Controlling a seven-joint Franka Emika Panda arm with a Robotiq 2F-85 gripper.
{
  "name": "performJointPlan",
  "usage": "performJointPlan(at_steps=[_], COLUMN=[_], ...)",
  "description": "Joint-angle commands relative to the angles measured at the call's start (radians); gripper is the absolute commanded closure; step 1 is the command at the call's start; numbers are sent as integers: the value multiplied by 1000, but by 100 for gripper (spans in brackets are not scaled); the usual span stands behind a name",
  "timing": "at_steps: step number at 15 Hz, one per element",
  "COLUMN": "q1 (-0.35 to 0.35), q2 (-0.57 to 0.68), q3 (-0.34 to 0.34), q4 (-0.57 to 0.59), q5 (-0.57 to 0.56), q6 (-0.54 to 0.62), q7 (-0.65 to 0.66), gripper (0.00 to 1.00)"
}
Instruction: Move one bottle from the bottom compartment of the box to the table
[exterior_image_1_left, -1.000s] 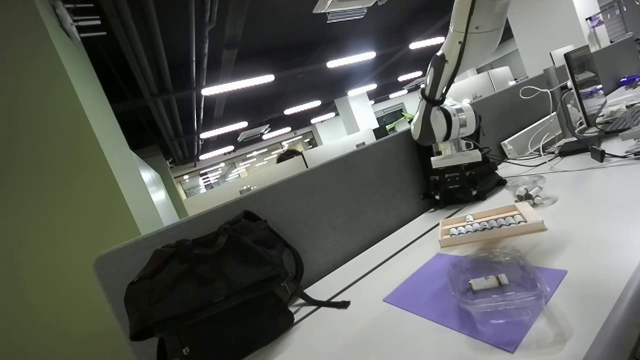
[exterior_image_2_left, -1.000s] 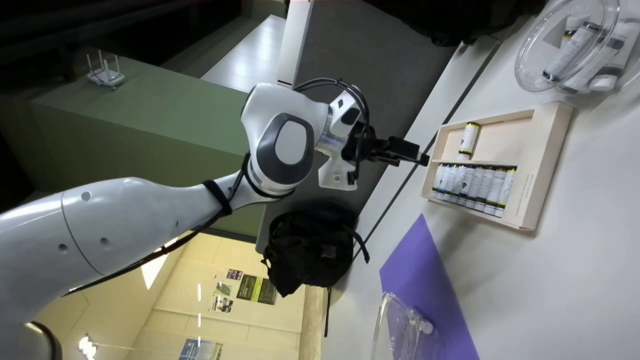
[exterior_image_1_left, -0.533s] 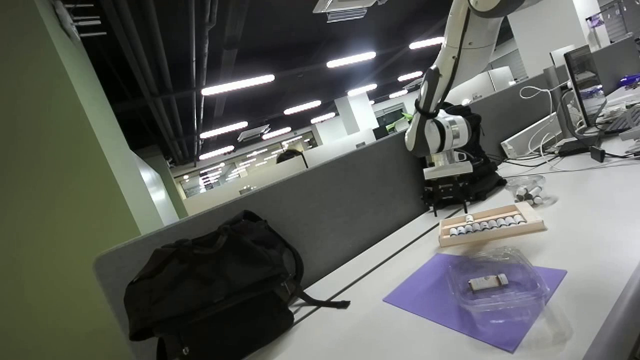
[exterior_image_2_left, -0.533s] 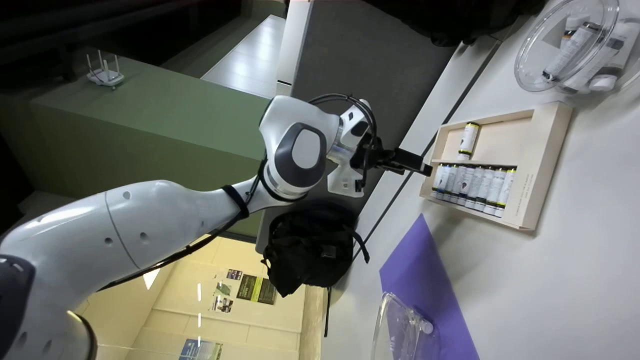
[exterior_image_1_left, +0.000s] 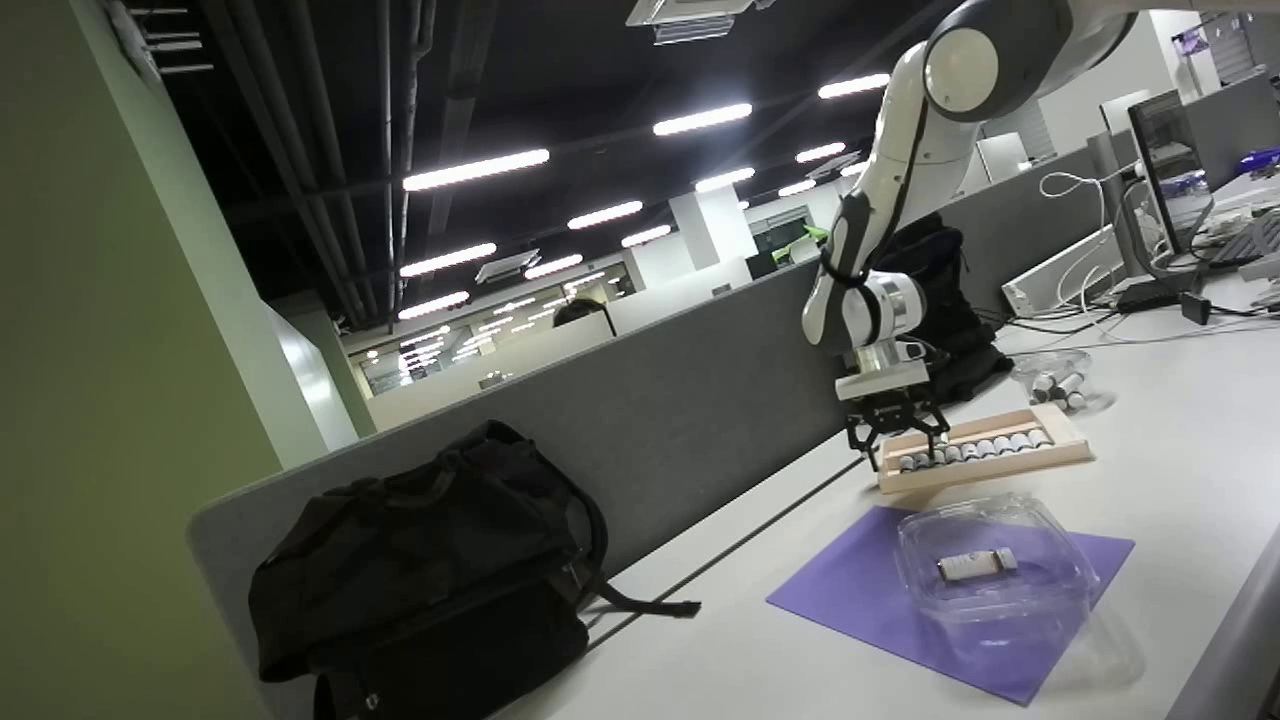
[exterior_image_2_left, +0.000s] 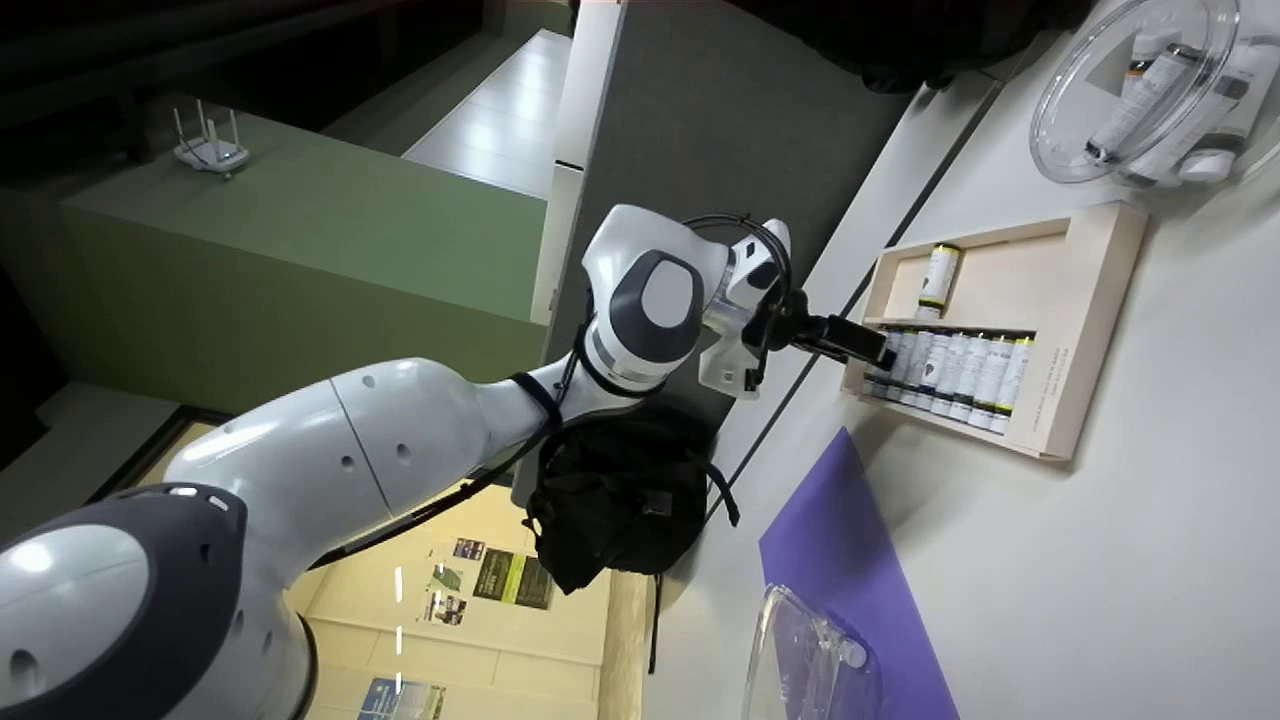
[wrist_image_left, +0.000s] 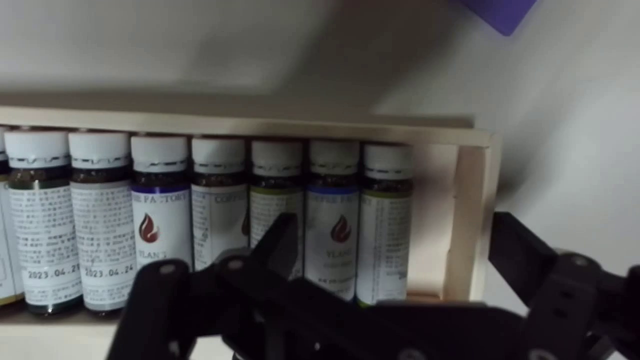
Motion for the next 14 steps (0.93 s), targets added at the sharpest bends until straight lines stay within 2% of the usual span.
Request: performJointPlan(at_steps=[1,5,10,14], q1=[-2,-19,-30,-28], q2=[67,93,39,4], q3=[-23,-12,15,4], q4=[127,190,135,111], q5=[-27,-20,2,-26], q6=[-113,-179,-61,-172], q7=[88,93,20,24], gripper=[0,0,0,0])
